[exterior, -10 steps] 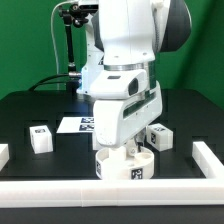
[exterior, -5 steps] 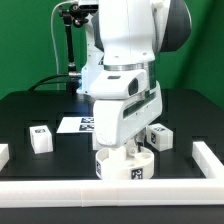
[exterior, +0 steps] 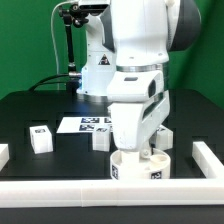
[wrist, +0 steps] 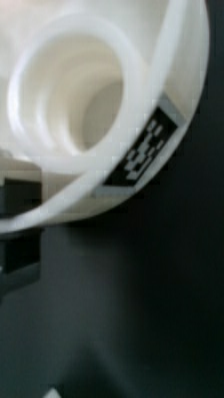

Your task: Assemble stool

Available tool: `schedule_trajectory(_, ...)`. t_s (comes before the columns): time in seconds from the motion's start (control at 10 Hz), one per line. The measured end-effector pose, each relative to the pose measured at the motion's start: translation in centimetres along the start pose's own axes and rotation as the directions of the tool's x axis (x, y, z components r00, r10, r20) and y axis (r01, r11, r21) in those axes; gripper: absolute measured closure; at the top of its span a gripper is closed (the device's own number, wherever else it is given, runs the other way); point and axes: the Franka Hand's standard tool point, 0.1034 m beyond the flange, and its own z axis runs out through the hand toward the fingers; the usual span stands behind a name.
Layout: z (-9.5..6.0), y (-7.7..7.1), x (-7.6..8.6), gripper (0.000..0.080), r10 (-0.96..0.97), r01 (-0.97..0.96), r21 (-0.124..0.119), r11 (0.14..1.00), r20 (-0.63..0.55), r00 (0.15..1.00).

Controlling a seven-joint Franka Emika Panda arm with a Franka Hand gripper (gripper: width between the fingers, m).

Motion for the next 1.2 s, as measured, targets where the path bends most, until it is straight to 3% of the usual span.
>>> schedule_trajectory(0.4,0.3,0.0,3.5,0.0768,-0.012,0.011,-0.009,1.000,-0.024,1.000)
schedule_trajectory(0.8,0.4,-0.2,4.9,0.0768,0.011,-0.011,-0.012,1.000,-0.029,1.000)
schedule_trajectory(0.9,0.4,-0.2,4.8,0.0695,0.012,-0.013,-0.012,1.000,-0.029,1.000)
schedule_trajectory(1.0,0.4,-0.2,4.8,0.0695,0.012,-0.013,-0.012,1.000,-0.029,1.000)
schedule_trajectory(1.2,0.4,-0.1,4.7,0.0377,0.015,-0.015,-0.012,1.000,-0.029,0.999)
